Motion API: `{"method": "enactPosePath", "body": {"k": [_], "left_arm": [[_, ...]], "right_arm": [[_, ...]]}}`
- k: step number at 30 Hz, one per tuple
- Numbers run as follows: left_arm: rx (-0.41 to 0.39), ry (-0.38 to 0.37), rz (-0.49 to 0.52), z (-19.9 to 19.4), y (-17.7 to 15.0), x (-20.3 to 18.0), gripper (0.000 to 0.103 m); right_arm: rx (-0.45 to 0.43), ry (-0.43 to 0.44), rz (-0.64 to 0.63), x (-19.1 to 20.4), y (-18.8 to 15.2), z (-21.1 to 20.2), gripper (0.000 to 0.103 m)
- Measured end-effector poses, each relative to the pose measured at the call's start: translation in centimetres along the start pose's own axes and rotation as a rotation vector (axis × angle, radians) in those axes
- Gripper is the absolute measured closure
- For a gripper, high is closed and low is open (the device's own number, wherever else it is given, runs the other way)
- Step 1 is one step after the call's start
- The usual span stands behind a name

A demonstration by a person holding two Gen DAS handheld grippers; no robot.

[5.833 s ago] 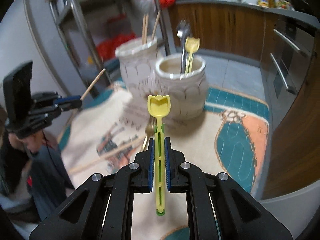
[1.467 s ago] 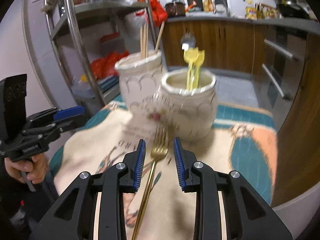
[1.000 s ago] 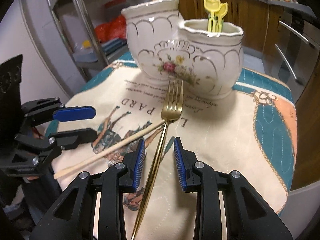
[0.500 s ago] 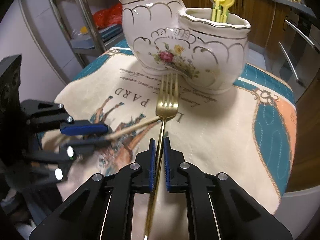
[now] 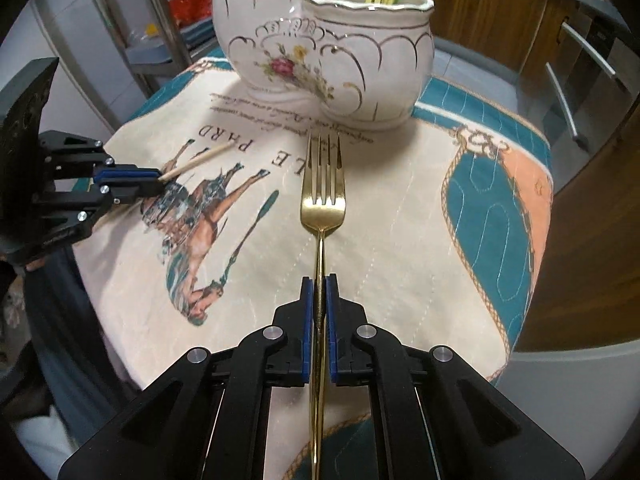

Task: Organize utensils
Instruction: 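Grasp the last chopstick with the left tool while the right tool grasps the gold fork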

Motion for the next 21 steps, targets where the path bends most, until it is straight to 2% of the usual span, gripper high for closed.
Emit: {"method": "enactPosePath", "body": {"k": [6,12,18,21], "left_arm": [[0.18,0.0,0.059,0.7,0.9,-0.1,0.097],[0.269,-0.014,0.057,1.3,1.3,0.0,0.096],[0.328,-0.015,0.081,1.9,1.9,-0.1,0.096],[0.329,-0.001,0.097,2.0,2.0,-0.3,0.096]], "right_arm": [[0.168,0.013,-0.036,0.1,1.4,1.0,0.095],[0.292,0.012,-0.062,0.4,2.6,2.1,0.095],[0.319,-0.03,-0.103,1.2,3.1,2.6,0.095],[0.297,-0.053,-0.124,1.8,3.4,2.6,0.095]]}}
Point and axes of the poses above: each gripper's, at about its wrist camera, not at the fingertips, and z roughly the way its jaws point, x to its left, y to its top, the point moved 5 cm from there along z, roughly the way its jaws point, and after that the axes turned 8 degrees about -x, right-handed, at the moved point
